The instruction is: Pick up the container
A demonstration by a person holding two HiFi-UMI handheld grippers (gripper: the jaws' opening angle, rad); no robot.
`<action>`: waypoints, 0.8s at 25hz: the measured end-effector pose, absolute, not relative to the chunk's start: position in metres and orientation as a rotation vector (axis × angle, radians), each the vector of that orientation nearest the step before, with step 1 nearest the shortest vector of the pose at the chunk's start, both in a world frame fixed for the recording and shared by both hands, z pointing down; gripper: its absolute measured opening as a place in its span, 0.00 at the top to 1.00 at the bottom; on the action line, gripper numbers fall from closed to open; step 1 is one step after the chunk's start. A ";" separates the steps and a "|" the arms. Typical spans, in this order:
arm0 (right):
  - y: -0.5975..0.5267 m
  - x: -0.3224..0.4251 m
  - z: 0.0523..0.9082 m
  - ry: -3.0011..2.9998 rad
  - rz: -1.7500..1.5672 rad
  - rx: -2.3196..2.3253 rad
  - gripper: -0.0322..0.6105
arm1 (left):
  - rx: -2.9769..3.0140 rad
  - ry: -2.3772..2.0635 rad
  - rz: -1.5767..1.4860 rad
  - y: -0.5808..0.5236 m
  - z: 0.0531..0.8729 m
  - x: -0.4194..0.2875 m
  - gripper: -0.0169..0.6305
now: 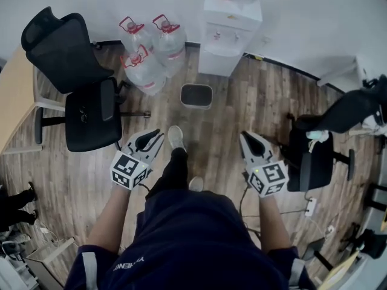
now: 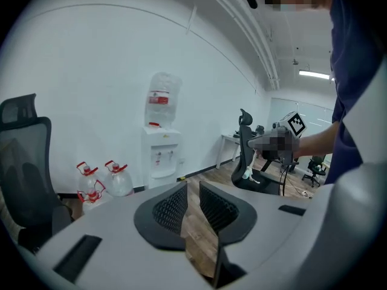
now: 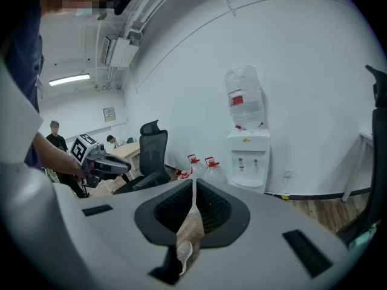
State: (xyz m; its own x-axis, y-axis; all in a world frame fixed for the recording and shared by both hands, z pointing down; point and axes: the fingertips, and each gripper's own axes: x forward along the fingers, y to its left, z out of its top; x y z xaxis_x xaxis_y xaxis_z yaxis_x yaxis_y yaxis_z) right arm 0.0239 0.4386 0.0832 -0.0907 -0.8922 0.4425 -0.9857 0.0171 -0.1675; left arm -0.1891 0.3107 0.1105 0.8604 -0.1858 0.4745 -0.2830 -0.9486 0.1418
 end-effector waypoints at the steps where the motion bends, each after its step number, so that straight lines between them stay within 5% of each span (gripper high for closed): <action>1: 0.425 0.028 0.088 -2.068 0.660 1.959 0.92 | 2.817 -0.354 0.692 0.297 0.117 -0.184 0.84; 20: 0.153 0.082 0.203 -1.923 0.904 1.799 0.86 | 2.602 -0.186 0.898 0.067 0.257 -0.104 0.77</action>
State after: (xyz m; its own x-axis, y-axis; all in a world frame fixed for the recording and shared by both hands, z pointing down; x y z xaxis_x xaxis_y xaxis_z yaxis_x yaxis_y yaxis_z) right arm 0.0817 0.1534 0.2029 -0.1284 -0.7509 0.6478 -0.9780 -0.0124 -0.2083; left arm -0.1039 0.0666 0.2566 0.7870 -0.0013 0.6169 -0.2444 -0.9188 0.3100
